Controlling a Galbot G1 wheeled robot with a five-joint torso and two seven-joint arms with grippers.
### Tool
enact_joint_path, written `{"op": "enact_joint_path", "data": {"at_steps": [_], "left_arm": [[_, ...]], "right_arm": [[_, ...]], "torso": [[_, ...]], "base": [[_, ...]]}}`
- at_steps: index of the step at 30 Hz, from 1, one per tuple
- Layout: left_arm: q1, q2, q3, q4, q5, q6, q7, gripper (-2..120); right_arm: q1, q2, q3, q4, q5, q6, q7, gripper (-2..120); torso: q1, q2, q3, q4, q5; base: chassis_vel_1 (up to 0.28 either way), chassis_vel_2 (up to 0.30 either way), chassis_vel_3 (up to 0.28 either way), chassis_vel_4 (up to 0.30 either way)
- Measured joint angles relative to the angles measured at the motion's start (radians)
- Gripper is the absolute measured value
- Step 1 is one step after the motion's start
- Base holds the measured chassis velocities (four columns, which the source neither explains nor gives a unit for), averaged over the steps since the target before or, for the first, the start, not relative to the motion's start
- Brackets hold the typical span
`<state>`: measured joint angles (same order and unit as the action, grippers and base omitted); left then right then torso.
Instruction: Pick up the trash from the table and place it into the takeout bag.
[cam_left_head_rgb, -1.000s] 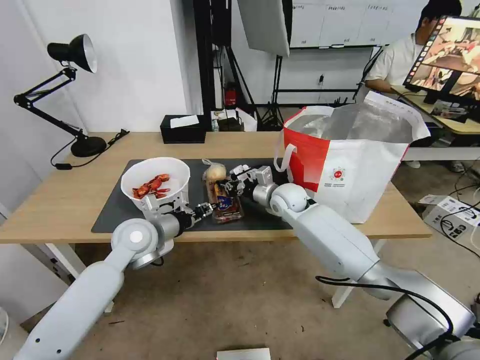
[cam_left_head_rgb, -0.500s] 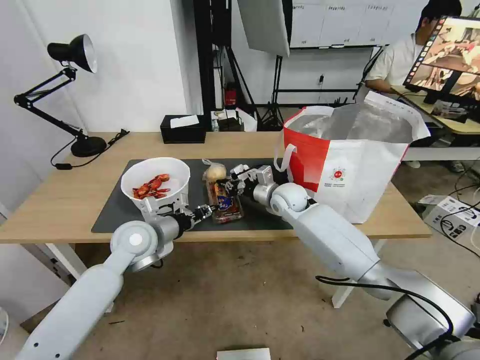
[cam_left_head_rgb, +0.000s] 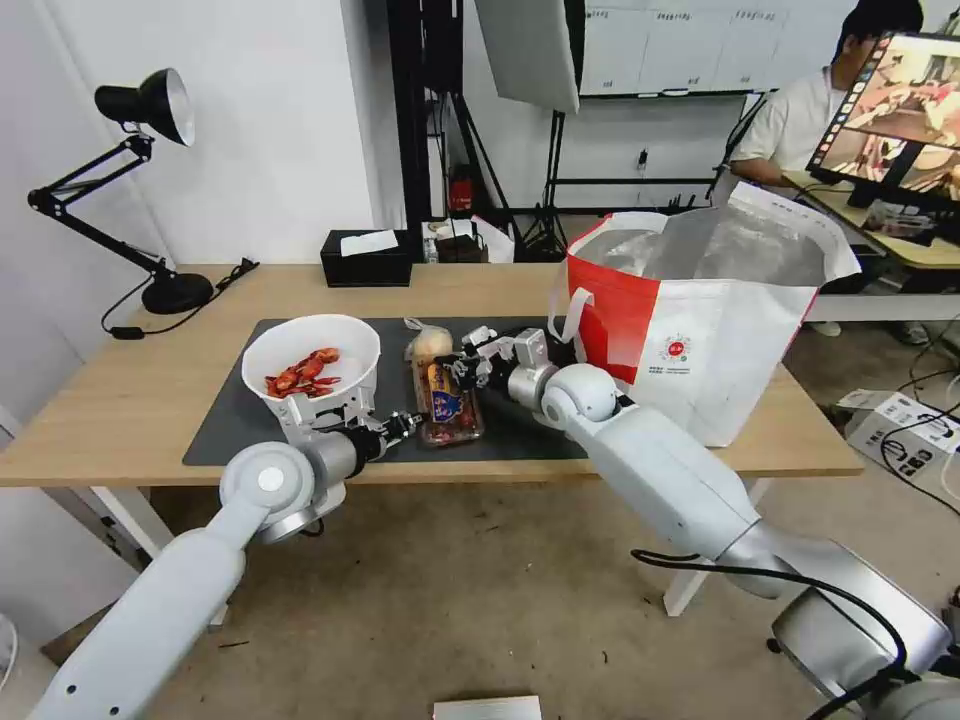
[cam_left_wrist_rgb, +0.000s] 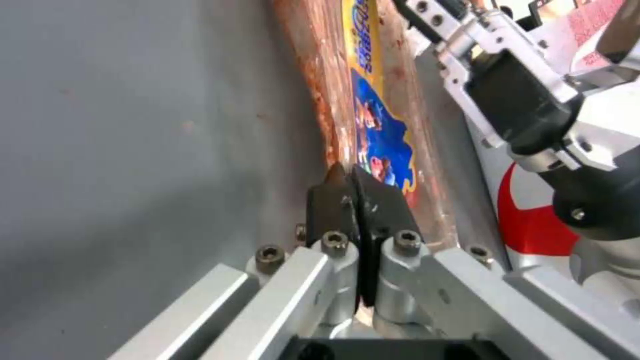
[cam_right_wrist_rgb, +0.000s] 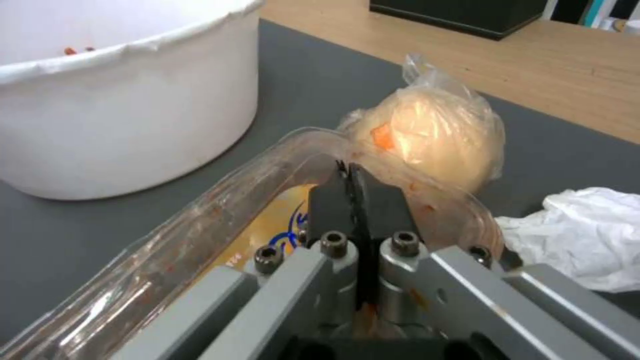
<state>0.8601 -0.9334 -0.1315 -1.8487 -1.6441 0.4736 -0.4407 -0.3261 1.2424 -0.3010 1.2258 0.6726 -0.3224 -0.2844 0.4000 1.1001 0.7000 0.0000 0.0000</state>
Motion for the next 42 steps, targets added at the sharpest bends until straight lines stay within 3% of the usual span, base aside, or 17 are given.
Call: {"op": "enact_joint_path", "data": {"at_steps": [9,19,25,27,33,35,36,39,40,42], "left_arm": [[0.007,0.015,-0.010,-0.018,-0.002,-0.014,0.003,0],[0.022,0.032,-0.031,-0.060,-0.009,-0.029,0.005,0],[0.044,0.057,-0.062,-0.107,-0.019,-0.041,0.008,0],[0.046,0.059,-0.064,-0.111,-0.019,-0.042,0.008,0],[0.058,0.088,-0.105,-0.153,-0.023,-0.055,0.021,0],[0.060,0.092,-0.115,-0.161,-0.024,-0.057,0.021,0],[0.080,0.104,-0.154,-0.185,-0.025,-0.063,0.023,0],[0.103,0.132,-0.196,-0.218,-0.026,-0.078,0.025,0],[0.103,0.132,-0.196,-0.218,-0.026,-0.078,0.025,0],[0.078,0.151,-0.192,-0.231,-0.028,-0.087,0.037,0]], "right_arm": [[-0.059,-0.059,0.058,0.164,0.088,0.025,0.078,0],[-0.221,-0.183,0.132,0.444,0.150,0.112,0.272,0],[-0.456,-0.261,0.260,0.636,0.140,0.173,0.326,25],[-0.471,-0.266,0.271,0.645,0.136,0.178,0.326,26],[-0.689,-0.333,0.441,0.778,0.069,0.217,0.318,53],[-0.701,-0.336,0.450,0.786,0.064,0.221,0.315,55],[-0.725,-0.341,0.465,0.800,0.048,0.233,0.307,64],[-0.797,-0.334,0.494,0.827,0.028,0.249,0.297,73],[-0.797,-0.334,0.494,0.827,0.028,0.249,0.297,73],[-0.900,-0.308,0.538,0.858,-0.001,0.264,0.285,86]], "torso": [[0.000,0.000,0.000,0.0000,0.0001],[0.000,0.000,0.000,0.0000,0.0003],[0.000,0.000,0.000,-0.0001,0.0002],[0.000,0.000,0.000,-0.0001,0.0002],[0.000,0.000,0.000,-0.0006,0.0001],[0.000,0.000,0.000,-0.0007,0.0002],[0.000,0.000,0.000,-0.0008,-0.0002],[0.000,0.000,0.000,0.0010,0.0001],[0.000,0.000,0.000,0.0010,0.0001],[0.000,0.000,0.000,0.0000,0.0000]], "base": [[0.000,0.000,0.000,0.000],[0.000,0.000,0.000,0.000],[0.000,0.000,0.000,0.000],[0.000,0.000,0.000,0.000],[0.000,0.000,0.000,0.000],[0.000,0.000,0.000,0.000],[0.000,0.000,0.000,0.000],[0.000,0.000,0.000,0.000],[0.000,0.000,0.000,0.000],[0.000,0.000,0.000,0.000]]}}
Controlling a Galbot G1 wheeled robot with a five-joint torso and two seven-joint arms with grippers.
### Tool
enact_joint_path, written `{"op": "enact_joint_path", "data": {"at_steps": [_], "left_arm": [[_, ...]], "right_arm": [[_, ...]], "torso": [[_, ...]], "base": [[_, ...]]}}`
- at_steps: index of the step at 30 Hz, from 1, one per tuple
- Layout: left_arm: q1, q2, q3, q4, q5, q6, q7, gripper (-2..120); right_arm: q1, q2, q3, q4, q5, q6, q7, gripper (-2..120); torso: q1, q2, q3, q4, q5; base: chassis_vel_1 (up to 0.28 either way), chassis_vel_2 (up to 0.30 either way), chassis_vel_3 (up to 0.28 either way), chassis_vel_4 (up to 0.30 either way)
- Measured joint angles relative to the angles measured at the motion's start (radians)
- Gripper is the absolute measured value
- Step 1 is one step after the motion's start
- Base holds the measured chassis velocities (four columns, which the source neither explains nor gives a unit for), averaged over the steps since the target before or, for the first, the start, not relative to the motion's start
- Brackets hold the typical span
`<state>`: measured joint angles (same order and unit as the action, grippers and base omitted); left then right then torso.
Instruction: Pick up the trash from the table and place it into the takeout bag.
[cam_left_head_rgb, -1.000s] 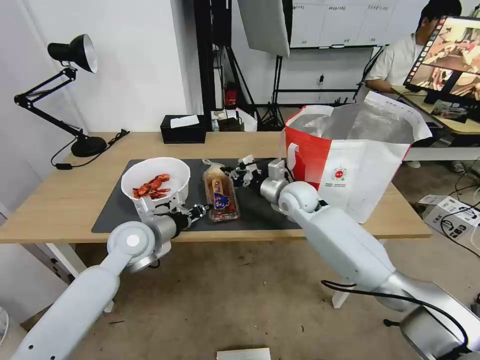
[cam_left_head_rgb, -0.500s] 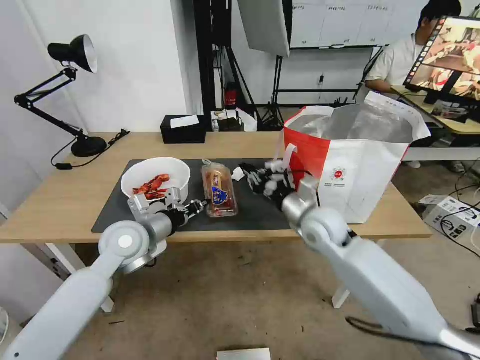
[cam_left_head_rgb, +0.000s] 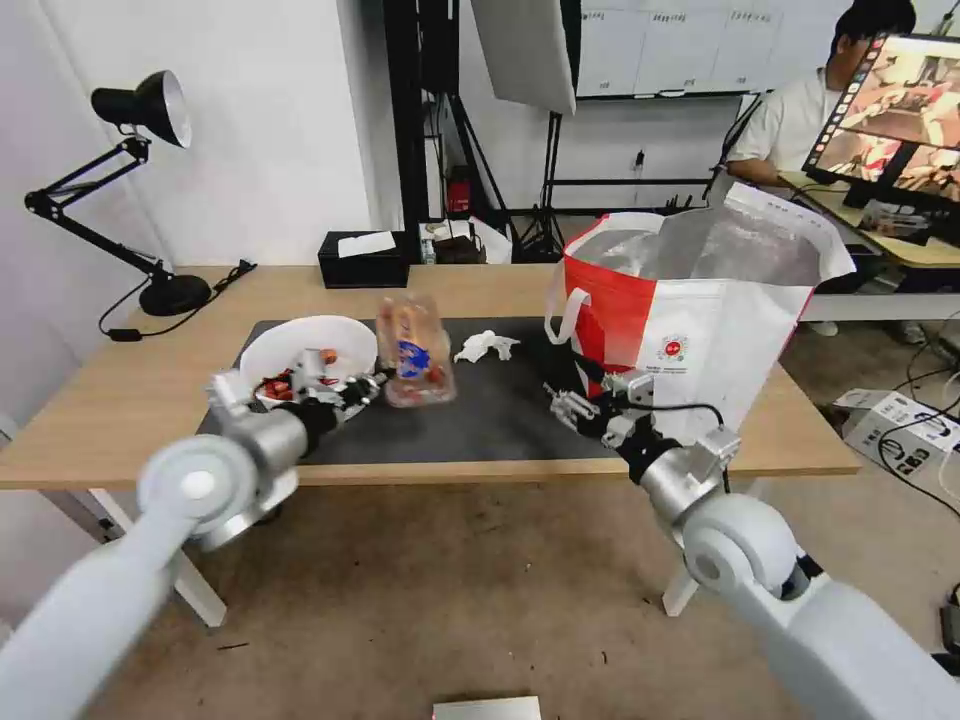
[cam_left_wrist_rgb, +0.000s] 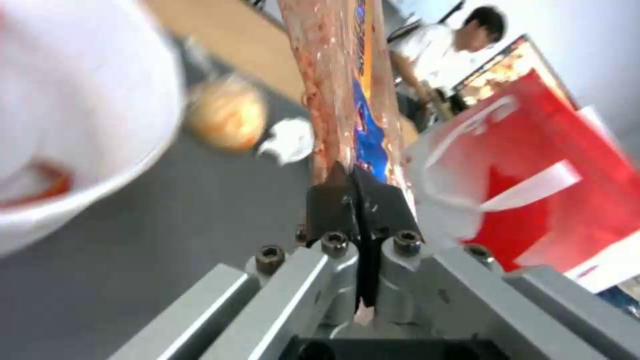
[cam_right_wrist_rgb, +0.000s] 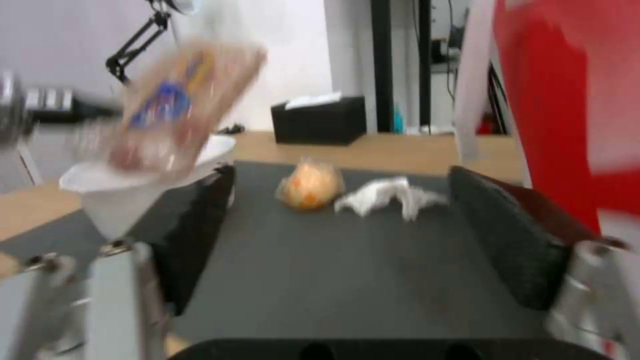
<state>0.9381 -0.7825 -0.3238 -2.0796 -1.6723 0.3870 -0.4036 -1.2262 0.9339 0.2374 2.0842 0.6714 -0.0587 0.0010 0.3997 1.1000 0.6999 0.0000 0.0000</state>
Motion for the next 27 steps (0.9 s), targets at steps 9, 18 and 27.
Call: {"op": "enact_joint_path", "data": {"at_steps": [9,18,27], "left_arm": [[-0.164,0.011,0.074,0.010,-0.034,-0.008,0.012,0],[-0.344,-0.001,0.197,0.064,-0.049,-0.012,0.011,0],[-0.549,-0.092,0.342,0.144,-0.046,-0.023,0.008,0]], "right_arm": [[-0.157,0.054,0.061,0.060,-0.085,0.032,-0.019,100],[-0.264,0.113,0.072,0.090,-0.170,0.061,-0.026,100],[-0.366,0.163,0.131,0.109,-0.252,0.121,-0.019,100]], "torso": [[0.000,0.000,0.000,0.0000,-0.0003],[0.000,0.000,0.000,0.0000,-0.0001],[0.000,0.000,0.000,-0.0001,-0.0001]], "base": [[0.000,0.000,0.000,0.000],[0.000,0.000,0.000,0.000],[0.000,0.000,0.000,0.000]]}}
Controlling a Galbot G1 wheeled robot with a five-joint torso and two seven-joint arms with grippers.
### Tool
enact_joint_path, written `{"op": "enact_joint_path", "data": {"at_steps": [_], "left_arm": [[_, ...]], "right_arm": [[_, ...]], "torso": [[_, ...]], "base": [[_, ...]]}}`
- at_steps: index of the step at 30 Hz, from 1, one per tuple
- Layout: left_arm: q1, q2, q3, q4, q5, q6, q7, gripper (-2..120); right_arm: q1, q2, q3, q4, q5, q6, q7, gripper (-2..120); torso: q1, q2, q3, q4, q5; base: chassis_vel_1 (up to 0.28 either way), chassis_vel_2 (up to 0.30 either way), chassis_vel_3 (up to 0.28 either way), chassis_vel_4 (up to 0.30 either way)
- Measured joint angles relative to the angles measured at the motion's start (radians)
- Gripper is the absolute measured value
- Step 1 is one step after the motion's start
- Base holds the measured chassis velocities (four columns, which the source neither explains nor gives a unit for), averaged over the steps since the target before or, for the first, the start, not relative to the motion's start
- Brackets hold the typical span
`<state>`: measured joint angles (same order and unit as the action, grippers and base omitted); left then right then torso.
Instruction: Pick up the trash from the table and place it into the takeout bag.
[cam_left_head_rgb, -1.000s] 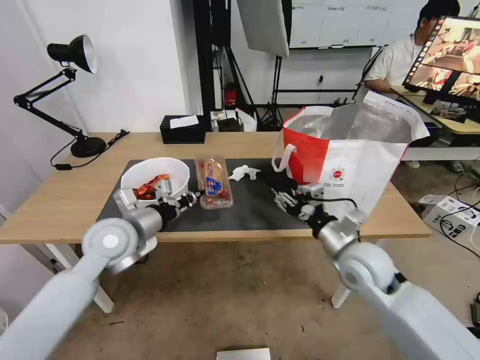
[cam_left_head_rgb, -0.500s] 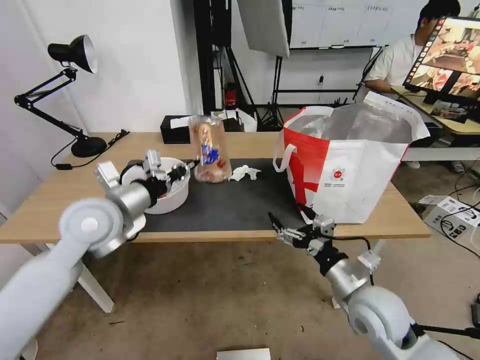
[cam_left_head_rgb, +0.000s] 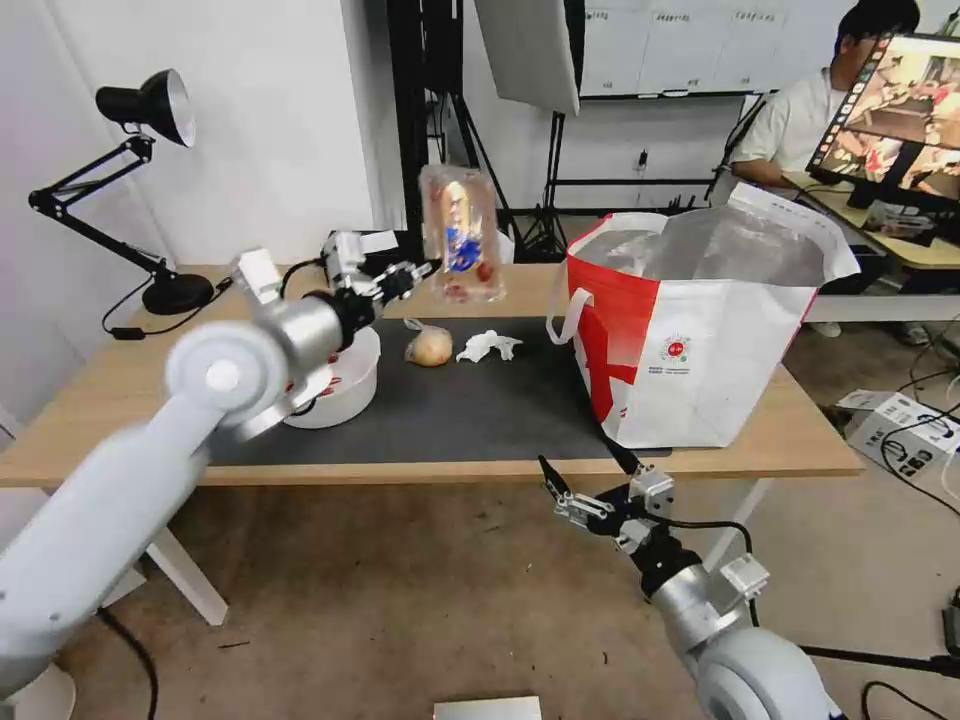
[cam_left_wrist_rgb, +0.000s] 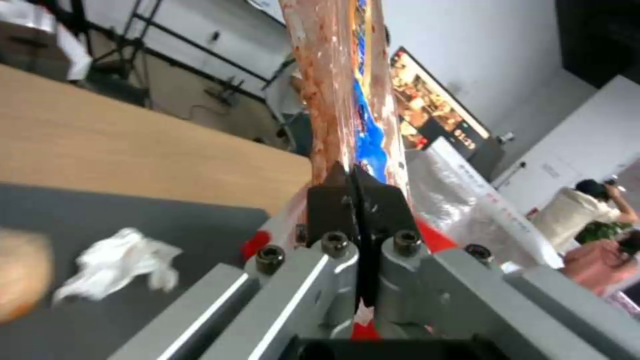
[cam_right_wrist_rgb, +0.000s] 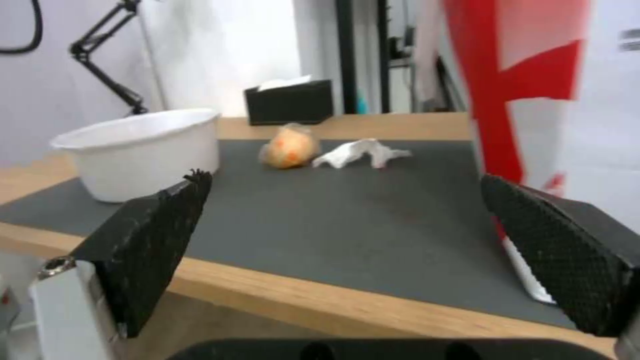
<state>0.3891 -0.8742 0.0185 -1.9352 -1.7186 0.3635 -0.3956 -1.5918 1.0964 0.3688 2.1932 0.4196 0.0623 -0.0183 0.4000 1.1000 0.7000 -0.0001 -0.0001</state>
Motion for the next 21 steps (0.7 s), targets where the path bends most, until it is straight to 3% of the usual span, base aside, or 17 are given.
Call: {"op": "enact_joint_path", "data": {"at_steps": [10,15,21], "left_arm": [[-0.196,-0.134,0.153,0.112,0.021,-0.021,-0.003,0],[-0.240,-0.187,0.200,0.150,0.038,-0.029,-0.013,0],[-0.299,-0.299,0.257,0.231,0.077,-0.058,-0.038,0]], "right_arm": [[-0.109,0.084,0.029,-0.038,-0.148,0.152,0.033,100],[-0.136,0.108,0.031,-0.046,-0.167,0.172,0.033,100],[-0.158,0.128,0.031,-0.045,-0.181,0.180,0.030,100]], "torso": [[0.000,0.000,0.000,0.0000,0.0003],[0.000,0.000,0.000,0.0002,0.0002],[0.000,0.000,0.000,0.0000,0.0003]], "base": [[0.000,0.000,0.000,0.000],[0.000,0.000,0.000,0.000],[0.000,0.000,0.000,0.000]]}}
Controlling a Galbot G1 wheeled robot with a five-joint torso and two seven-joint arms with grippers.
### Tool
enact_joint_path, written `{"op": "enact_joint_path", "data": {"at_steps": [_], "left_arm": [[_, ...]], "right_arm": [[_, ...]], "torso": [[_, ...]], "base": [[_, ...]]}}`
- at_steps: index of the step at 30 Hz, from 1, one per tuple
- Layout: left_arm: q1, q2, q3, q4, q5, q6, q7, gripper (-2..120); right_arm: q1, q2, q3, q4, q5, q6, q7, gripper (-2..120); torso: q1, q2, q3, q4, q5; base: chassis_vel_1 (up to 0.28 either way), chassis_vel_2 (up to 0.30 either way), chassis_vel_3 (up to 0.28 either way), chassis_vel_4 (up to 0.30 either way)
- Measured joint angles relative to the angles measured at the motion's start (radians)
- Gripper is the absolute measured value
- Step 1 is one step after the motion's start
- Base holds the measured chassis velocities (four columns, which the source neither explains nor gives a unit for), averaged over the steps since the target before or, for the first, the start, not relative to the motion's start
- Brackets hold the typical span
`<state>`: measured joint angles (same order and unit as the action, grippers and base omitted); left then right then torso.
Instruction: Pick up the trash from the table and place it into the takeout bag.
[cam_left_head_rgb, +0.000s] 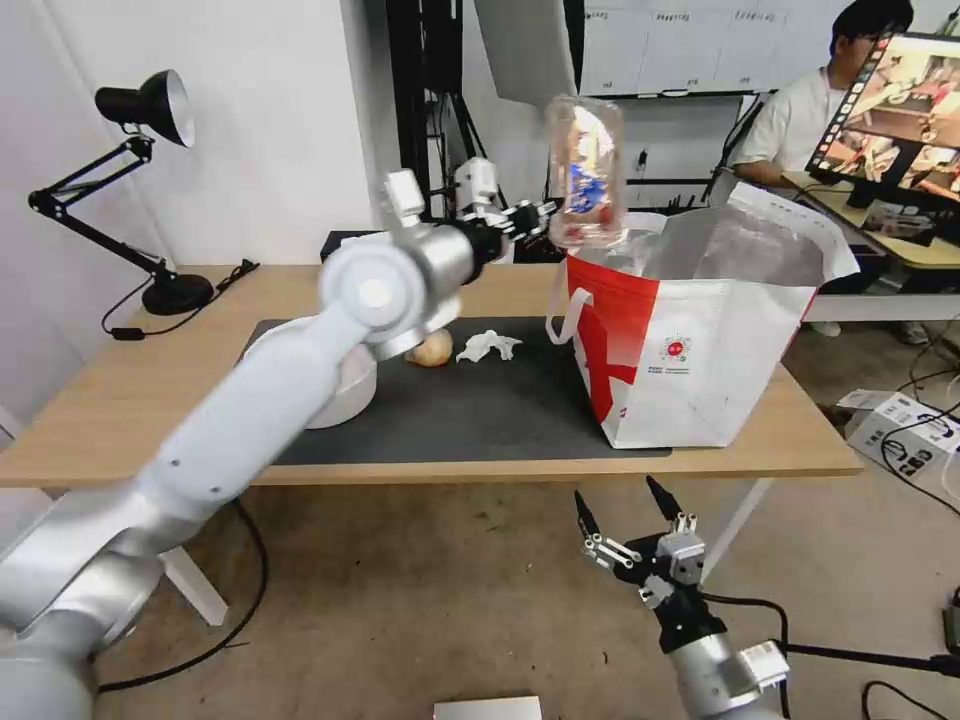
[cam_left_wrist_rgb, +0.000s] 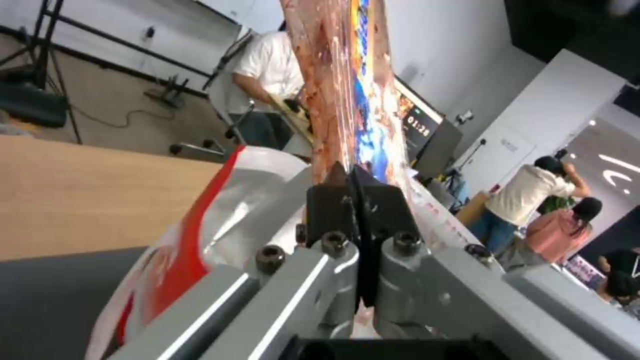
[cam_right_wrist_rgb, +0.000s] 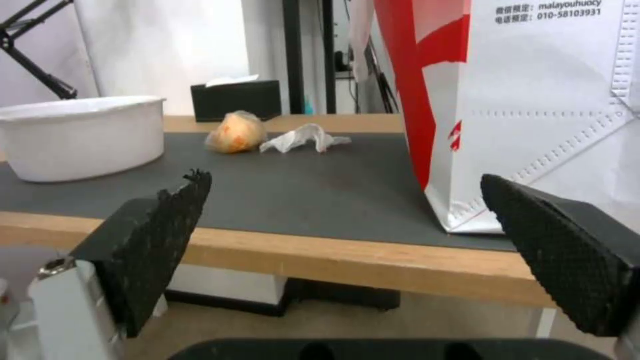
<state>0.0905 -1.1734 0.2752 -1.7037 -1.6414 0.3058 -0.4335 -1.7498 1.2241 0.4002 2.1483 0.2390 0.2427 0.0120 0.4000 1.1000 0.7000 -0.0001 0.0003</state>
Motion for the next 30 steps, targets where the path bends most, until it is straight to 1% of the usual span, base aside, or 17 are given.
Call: {"op": "enact_joint_path", "data": {"at_steps": [1,2,4,5,6,9,10,12,13,15,17,20,25,26,27,29,30], "left_arm": [[-0.008,-0.019,0.008,0.017,0.012,-0.004,-0.004,0],[-0.008,-0.019,0.008,0.017,0.012,-0.004,-0.004,0],[-0.019,-0.053,0.030,0.051,0.052,-0.016,-0.011,0],[-0.024,-0.075,0.048,0.074,0.094,-0.024,-0.013,0],[-0.024,-0.075,0.048,0.074,0.094,-0.024,-0.013,0],[-0.031,-0.125,0.110,0.128,0.251,-0.052,-0.009,0],[-0.031,-0.125,0.110,0.128,0.251,-0.052,-0.009,0],[-0.036,-0.151,0.162,0.161,0.371,-0.075,0.010,0],[-0.036,-0.151,0.162,0.161,0.371,-0.075,0.010,0],[-0.039,-0.166,0.193,0.175,0.429,-0.083,0.039,0],[-0.040,-0.169,0.199,0.177,0.440,-0.084,0.049,0],[-0.042,-0.167,0.216,0.181,0.465,-0.082,0.078,0],[-0.042,-0.160,0.219,0.174,0.465,-0.059,0.098,0],[-0.042,-0.160,0.218,0.169,0.451,-0.050,0.105,0],[-0.042,-0.160,0.216,0.166,0.437,-0.041,0.108,4],[-0.042,-0.160,0.215,0.164,0.430,-0.038,0.108,5],[-0.043,-0.159,0.210,0.162,0.407,-0.030,0.109,13]], "right_arm": [[-0.003,0.002,0.000,0.001,-0.002,0.001,-0.001,100],[-0.003,0.002,0.000,0.001,-0.002,0.001,-0.001,100],[-0.009,0.006,0.000,0.001,-0.006,0.003,-0.002,100],[-0.012,0.009,-0.002,0.001,-0.009,0.006,-0.003,100],[-0.012,0.009,-0.002,0.001,-0.009,0.006,-0.003,100],[-0.021,0.016,-0.007,-0.001,-0.018,0.010,-0.004,100],[-0.021,0.016,-0.007,-0.001,-0.018,0.010,-0.004,100],[-0.025,0.019,-0.010,-0.001,-0.023,0.012,-0.005,100],[-0.025,0.019,-0.010,-0.001,-0.023,0.012,-0.005,100],[-0.026,0.021,-0.011,-0.001,-0.025,0.012,-0.005,100],[-0.026,0.022,-0.011,-0.001,-0.025,0.012,-0.005,100],[-0.025,0.024,-0.011,-0.001,-0.025,0.013,-0.005,100],[-0.024,0.025,-0.011,-0.007,-0.024,0.013,-0.005,100],[-0.024,0.026,-0.011,-0.010,-0.024,0.013,-0.005,100],[-0.024,0.027,-0.011,-0.012,-0.024,0.013,-0.004,100],[-0.023,0.028,-0.011,-0.013,-0.023,0.012,-0.004,100],[-0.021,0.029,-0.012,-0.015,-0.023,0.011,-0.004,100]], "torso": [[0.000,0.000,0.000,0.0000,-0.0001],[0.000,0.000,0.000,0.0000,-0.0001],[0.000,0.000,0.000,0.0001,0.0000],[0.000,0.000,0.000,0.0001,-0.0001],[0.000,0.000,0.000,0.0001,-0.0001],[0.000,0.000,0.000,0.0000,0.0000],[0.000,0.000,0.000,0.0000,0.0000],[0.000,0.000,0.000,0.0000,0.0000],[0.000,0.000,0.000,0.0000,0.0000],[0.000,0.000,0.000,-0.0001,-0.0001],[0.000,0.000,0.000,-0.0001,-0.0001],[0.000,0.000,0.000,0.0001,-0.0002],[0.000,0.000,0.000,0.0003,-0.0003],[0.000,0.000,0.000,0.0002,-0.0002],[0.000,0.000,0.000,0.0001,-0.0002],[0.000,0.000,0.000,0.0001,-0.0003],[0.000,0.000,0.000,0.0001,-0.0003]], "base": [[0.000,0.000,0.000,0.000],[0.000,0.000,0.000,0.000],[0.000,0.000,0.000,0.000],[0.000,0.000,0.000,0.000],[0.000,0.000,0.000,0.000],[0.000,0.000,0.000,0.000],[0.000,0.000,0.000,0.000],[0.000,0.000,0.000,0.000],[0.000,0.000,0.000,0.000],[0.000,0.000,0.000,0.000],[0.000,0.000,0.000,0.000],[0.000,0.000,0.000,0.000],[0.000,0.000,0.000,0.000],[0.000,0.000,0.000,0.000],[0.000,0.000,0.000,0.000],[0.000,0.000,0.000,0.000],[0.000,0.000,0.000,0.000]]}}
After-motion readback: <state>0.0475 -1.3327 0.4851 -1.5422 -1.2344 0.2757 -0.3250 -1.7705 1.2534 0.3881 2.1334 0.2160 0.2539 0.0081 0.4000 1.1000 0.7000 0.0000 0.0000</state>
